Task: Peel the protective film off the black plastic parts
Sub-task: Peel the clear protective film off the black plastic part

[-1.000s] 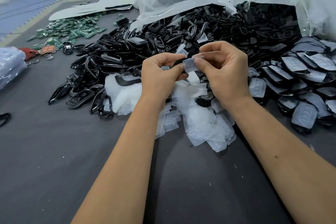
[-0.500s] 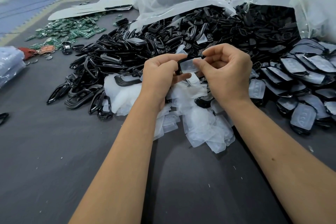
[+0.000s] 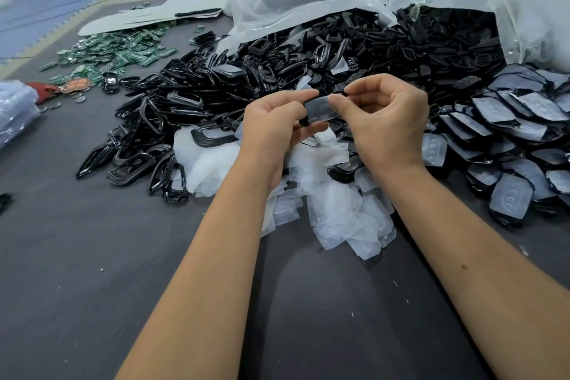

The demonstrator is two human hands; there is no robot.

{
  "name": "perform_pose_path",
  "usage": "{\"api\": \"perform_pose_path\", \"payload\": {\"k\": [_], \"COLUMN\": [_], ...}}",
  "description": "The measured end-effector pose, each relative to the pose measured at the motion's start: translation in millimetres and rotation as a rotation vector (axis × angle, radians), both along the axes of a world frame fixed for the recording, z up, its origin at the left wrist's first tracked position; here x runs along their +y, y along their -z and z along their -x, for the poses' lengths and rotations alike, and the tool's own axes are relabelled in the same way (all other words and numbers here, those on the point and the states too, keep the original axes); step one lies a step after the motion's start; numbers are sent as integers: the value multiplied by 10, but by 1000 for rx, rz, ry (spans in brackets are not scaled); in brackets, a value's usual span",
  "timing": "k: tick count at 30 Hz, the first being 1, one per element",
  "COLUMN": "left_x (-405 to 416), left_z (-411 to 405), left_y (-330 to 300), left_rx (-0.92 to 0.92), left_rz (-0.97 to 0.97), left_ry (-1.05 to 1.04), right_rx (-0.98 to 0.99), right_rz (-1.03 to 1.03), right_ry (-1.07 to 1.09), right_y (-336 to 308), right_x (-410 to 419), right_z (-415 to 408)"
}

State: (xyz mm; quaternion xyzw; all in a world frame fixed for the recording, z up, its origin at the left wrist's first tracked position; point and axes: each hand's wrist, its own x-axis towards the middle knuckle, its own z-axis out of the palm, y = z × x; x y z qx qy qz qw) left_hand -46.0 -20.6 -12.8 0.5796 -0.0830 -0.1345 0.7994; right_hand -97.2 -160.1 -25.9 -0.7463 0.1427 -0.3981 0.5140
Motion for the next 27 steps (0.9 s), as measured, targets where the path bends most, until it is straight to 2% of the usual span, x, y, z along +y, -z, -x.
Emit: {"api": "perform_pose_path", "payload": {"k": [6,21,24,27], "left_x": [0,-14,3,18], "left_z": [3,2,-11,-14], "left_y": [42,71,70,63], "left_rx": [-97,-134,-130,-125], "left_rz": [-49,-99,-95,-87], "left_ry": [5,-11,-12,4], "right_rx": [-5,17,60,94], "right_rz": [13,53,-92,-341], "right_ry": [31,7,-84,-303], "right_y": [-8,27,39,34], "right_x": [15,2,-19,-57], "right_z": [5,1,-5,-9]}}
